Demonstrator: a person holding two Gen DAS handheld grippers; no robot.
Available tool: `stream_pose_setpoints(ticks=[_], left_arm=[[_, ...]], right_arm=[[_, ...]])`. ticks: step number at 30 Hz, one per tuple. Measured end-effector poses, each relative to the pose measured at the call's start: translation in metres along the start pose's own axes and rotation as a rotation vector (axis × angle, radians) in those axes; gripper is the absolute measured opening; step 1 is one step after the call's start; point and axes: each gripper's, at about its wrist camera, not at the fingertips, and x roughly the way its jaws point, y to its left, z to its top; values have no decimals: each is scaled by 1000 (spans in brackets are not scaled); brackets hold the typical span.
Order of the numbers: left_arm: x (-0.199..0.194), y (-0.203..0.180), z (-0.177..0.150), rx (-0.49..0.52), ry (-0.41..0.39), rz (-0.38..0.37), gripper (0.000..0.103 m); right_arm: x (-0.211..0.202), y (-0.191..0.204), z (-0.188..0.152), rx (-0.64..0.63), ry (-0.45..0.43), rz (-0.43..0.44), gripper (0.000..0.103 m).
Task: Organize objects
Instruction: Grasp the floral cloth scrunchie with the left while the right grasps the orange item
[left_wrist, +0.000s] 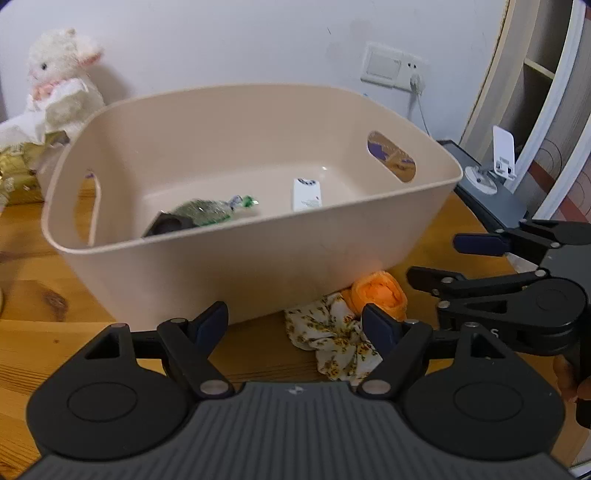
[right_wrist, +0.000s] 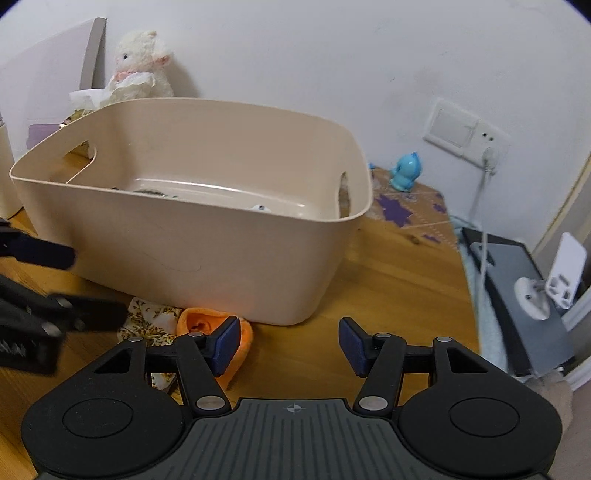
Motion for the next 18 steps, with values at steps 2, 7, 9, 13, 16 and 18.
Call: stream_pose_setpoints(ticks=[2,7,9,13,16,18], left_arm=[[4,-2,-1,2,8,-18,81],[10,-8,-3,22,15,-47,81],[15,-11,-4,34,23,-43,81],[20,-12,-5,28,36,-54,80],[18,-9,-5,22,31,-63,80],[12,-5,-3,6,16,-61,80]], right_arm=[[4,0,-2,-6,10,17,63],[12,1,-9,-26,32,47,63],[14,1,-12,-24,36,50,64],[18,-1,-15,-20,46,53,64],[20,-1,-17,-22,54,51,64],[21,-2,-18,-20,54,55,64]])
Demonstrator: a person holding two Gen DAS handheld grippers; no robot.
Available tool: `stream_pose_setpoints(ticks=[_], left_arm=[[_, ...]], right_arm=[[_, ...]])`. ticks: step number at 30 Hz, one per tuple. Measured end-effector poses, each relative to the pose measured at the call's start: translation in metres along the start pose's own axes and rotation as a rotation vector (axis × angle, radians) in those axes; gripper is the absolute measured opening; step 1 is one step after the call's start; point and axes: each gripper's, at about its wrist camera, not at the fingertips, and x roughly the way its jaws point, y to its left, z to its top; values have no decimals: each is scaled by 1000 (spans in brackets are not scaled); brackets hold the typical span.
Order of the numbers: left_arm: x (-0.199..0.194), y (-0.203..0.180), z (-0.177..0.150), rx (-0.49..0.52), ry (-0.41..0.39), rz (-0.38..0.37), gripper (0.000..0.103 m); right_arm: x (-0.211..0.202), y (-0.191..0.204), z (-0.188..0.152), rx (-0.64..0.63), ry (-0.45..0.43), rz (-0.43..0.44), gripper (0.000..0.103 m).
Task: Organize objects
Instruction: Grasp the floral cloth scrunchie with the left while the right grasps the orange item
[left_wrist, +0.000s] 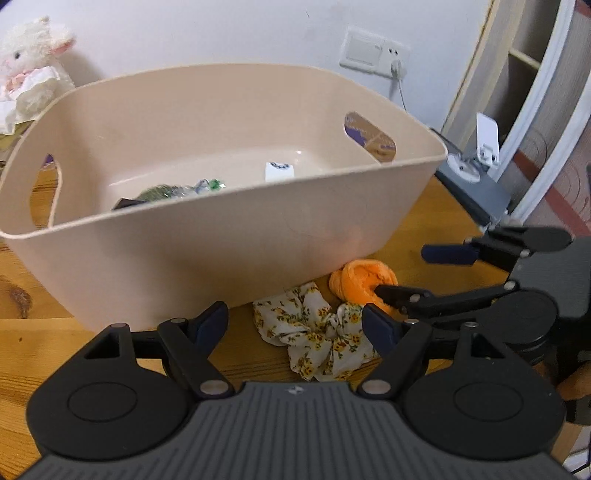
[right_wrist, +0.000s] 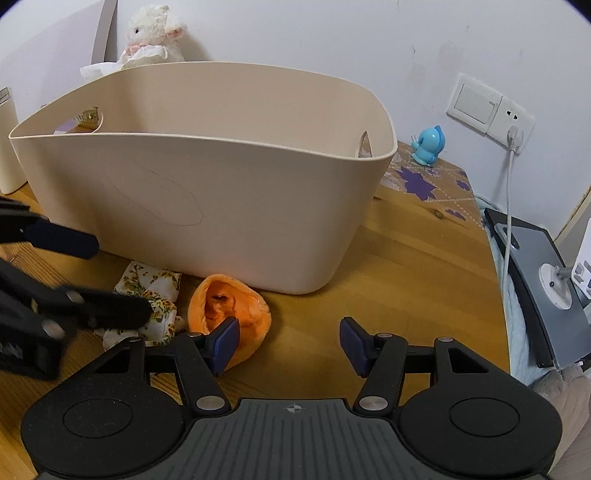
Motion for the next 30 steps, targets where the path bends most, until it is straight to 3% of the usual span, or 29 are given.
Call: stream_pose_setpoints(ticks=[6,10,23,30], left_arm=[[1,5,0,4,24,24,80],[6,0,-5,11,47,-21,80],[24,-9,-10,86,85,-67,80],[25,-16,-15,177,75,-29,63]], right_arm=[[0,-1,-1,1,0,2,64],[0,-1,-4,8,4,1,64],[2,-12,-13,35,9,20,64],[3,-11,-14,19,-2,47,62]])
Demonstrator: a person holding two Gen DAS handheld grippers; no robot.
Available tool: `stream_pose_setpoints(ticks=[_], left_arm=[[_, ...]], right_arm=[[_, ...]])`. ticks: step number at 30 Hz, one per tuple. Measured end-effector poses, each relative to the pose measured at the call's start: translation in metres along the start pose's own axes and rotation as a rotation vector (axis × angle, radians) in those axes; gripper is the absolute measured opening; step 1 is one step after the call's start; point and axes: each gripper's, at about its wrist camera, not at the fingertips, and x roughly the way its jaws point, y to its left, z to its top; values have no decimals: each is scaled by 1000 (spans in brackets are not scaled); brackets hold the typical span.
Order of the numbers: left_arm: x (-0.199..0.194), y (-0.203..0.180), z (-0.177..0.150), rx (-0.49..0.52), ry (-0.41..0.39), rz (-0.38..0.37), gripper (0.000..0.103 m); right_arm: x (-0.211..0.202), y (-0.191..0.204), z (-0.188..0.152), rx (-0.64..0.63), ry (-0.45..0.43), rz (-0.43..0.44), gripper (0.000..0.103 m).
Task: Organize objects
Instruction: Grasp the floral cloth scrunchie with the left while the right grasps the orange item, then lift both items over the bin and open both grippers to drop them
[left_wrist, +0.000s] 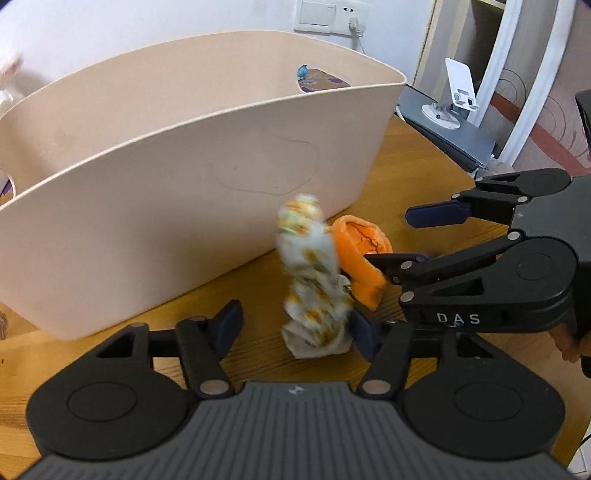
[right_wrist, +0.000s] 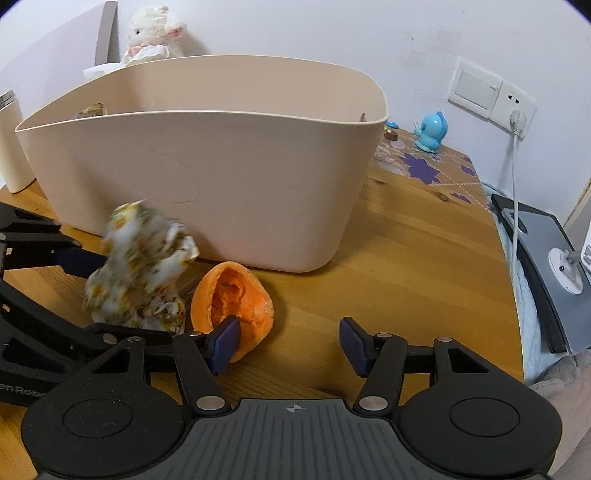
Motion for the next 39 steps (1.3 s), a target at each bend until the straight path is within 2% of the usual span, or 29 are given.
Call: stream_pose_setpoints(ticks=[3,9,11,12,15,16,18,19,20,23,32,39], left_arm=[[-1,4,0,-6,-4,-9,57],[-1,6,-2,17,-21,-20,54],[-1,5,-2,32,-31,-15,41],[-1,5,-2,40,-35,-16,29],[-1,8,-1,42,-36,-30,22],[-1,8,-1,44,-38,-34,21],[-1,10,-2,47,-41,-39,20],[-1,10,-2,48,-41,-43,20],[-1,10,-2,47,-41,-51,20],[-1,12,-2,34,-36,-75,20],[-7,11,-7,29,-41,-103,19],[-29,10,-10,32,-79,-130,19]], right_arm=[[0,1,0,0,-2,14,58],[1,4,0,-4,-6,16,57],[2,4,1,-1,-7,20,57],[2,4,1,1,-9,24,57],[0,9,0,3,-15,39,48],[0,9,0,0,-16,48,42],[0,13,1,-11,-17,61,34],[0,14,1,-17,-16,66,26],[-1,15,1,-22,-15,74,14],[-1,20,1,-30,-12,87,4],[-17,22,-4,-20,-40,74,2],[-42,25,-6,-17,-86,57,2]])
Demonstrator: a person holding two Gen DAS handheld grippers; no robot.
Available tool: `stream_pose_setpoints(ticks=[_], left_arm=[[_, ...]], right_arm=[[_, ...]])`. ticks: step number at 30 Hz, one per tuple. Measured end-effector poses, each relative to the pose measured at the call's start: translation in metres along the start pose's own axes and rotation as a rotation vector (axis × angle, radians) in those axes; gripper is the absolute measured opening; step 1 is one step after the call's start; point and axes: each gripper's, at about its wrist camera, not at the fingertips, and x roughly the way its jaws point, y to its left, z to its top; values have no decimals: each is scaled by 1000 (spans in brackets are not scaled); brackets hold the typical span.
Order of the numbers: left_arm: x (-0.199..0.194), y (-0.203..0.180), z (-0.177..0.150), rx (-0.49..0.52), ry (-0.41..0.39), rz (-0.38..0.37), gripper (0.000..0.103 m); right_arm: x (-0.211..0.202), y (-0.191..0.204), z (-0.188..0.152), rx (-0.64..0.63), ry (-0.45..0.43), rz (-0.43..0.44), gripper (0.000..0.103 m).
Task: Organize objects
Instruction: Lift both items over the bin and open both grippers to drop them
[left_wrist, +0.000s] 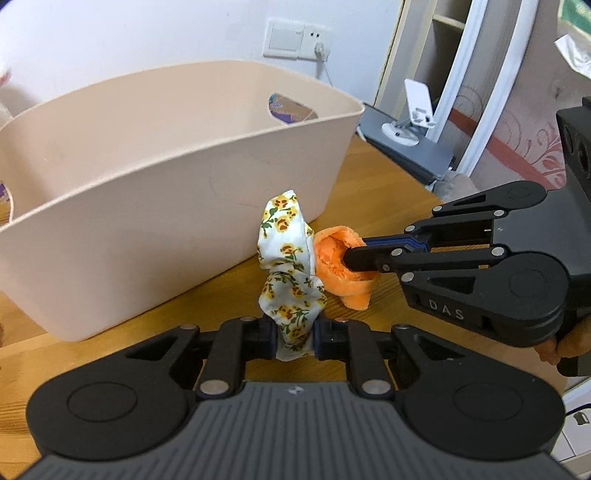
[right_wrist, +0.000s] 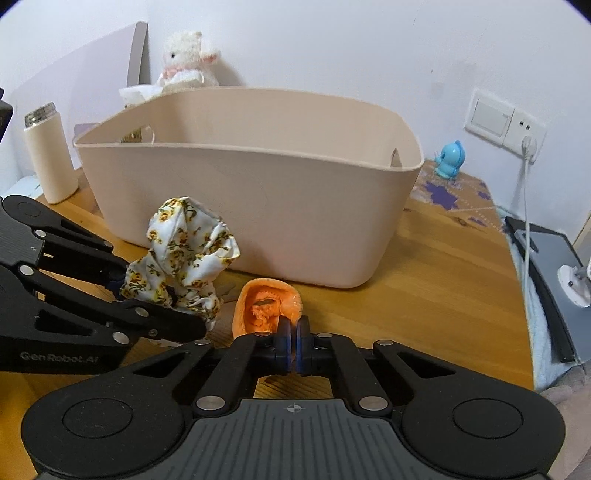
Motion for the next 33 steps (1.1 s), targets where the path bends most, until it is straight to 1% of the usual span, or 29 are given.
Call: stream_pose_setpoints(ticks=[5,7,13,16,21,23,27,29,33], left_arm=[[-32,-1,2,8,-51,-16,19],[-46,-1,5,9,-77,-26,19],[-91,-2,23,25,-186,-19,19],[-102,2,38,20,-222,7,19],[-105,22,67,2,-258,85,19],[-99,34,79,-14,-253,109,19],[-68,59,95,-40,-191,163,19],[-47,68,97,-46,-150,179,19],[-18,79,94,-58,-76,181,19]], right_arm=[[-27,5,6,-4,-57,-13,2],[-43,8,11,-20,-100,-28,2],[-80,16,34,-48,-200,-48,2],[-88,18,52,-49,-242,-56,2],[-85,20,84,-57,-286,-56,2],[-75,19,97,-58,-288,-53,2],[-43,12,119,-28,-259,-53,2],[-23,7,126,-10,-225,-49,2],[15,3,127,-3,-152,-41,2]])
